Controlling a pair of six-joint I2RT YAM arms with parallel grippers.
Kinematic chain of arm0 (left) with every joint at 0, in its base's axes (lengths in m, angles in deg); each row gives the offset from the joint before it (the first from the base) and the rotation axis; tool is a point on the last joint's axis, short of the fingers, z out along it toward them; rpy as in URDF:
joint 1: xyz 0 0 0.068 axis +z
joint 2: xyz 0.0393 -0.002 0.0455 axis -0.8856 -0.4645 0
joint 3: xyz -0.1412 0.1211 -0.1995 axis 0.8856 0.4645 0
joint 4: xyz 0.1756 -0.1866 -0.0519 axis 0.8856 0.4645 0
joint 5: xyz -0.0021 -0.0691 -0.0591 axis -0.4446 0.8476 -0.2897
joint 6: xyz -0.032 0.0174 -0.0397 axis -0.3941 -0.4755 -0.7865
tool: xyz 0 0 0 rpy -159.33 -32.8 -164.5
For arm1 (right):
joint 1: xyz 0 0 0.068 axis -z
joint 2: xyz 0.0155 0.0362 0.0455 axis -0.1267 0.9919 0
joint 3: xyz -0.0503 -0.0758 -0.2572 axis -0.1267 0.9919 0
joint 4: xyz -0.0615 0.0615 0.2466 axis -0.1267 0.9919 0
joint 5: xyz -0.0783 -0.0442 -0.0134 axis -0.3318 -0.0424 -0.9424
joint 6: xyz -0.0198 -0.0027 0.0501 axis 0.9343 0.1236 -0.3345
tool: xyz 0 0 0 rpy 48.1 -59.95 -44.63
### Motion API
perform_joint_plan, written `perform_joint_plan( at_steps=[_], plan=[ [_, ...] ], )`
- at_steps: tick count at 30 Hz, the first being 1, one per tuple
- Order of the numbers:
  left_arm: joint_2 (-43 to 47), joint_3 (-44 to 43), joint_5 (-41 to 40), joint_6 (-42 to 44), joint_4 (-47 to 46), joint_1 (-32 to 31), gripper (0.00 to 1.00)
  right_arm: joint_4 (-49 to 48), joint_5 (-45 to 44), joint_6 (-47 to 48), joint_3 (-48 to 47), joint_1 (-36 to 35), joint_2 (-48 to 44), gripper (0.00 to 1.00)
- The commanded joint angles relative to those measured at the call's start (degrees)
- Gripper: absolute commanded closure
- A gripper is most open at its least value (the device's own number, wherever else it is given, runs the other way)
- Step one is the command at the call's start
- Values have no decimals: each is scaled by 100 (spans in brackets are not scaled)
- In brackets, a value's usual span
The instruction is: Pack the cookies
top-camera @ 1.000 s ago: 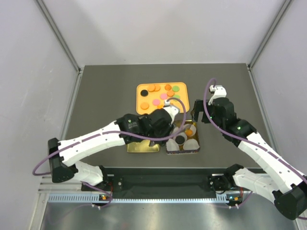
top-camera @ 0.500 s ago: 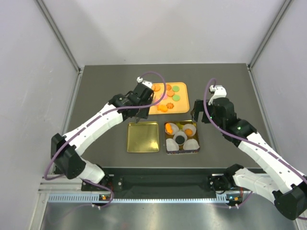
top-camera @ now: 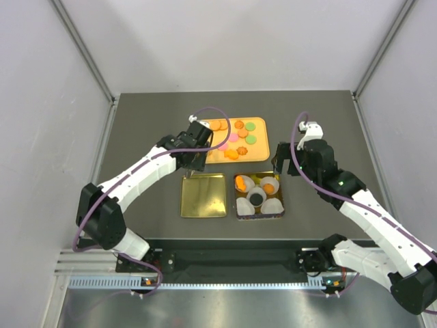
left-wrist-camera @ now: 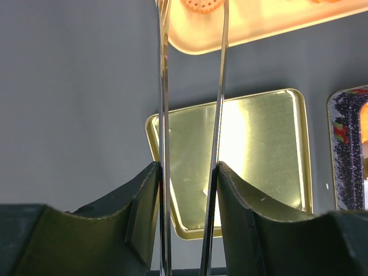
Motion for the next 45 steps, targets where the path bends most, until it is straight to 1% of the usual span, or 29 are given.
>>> perform_joint_plan(
  at_steps=[1,14,16,18,20,21,25,28,33,36,39,42,44,45],
  plan=[
    [-47,-4,114,138,-401,28,53,-184,54,85,6,77,-135,0],
    [-337,-48,26,191,-401,46,52,-183,72,94,-3,95,-101,0],
    [-363,-57,53,191,-410,46,55,-201,80,94,-12,103,-109,0],
    [-355,-66,70,200,-410,46,63,-201,63,94,-12,95,-100,0],
    [-293,-57,62,235,-410,46,66,-201,54,103,-3,95,-92,0],
    [-276,-66,35,261,-410,46,72,-201,54,111,-3,103,-92,0],
    [-197,-154,96,314,-331,46,77,-227,80,94,6,103,-65,0],
    [-92,-425,193,314,-111,37,78,-227,80,85,-11,103,-65,0],
    [137,-576,351,323,12,-33,78,-227,72,76,-20,103,-74,0],
    [269,-716,422,314,108,-200,78,-210,54,76,-38,112,-56,0],
    [427,-883,422,297,205,-516,77,-219,37,76,-64,112,-74,0],
    [498,-1050,334,235,363,-1199,77,-201,19,85,-99,121,-100,0],
    [489,-1147,299,139,434,-1473,76,-192,-7,85,-108,130,-100,0],
    [480,-1164,299,60,460,-1736,76,-192,-8,94,-117,138,-100,0]
  ],
)
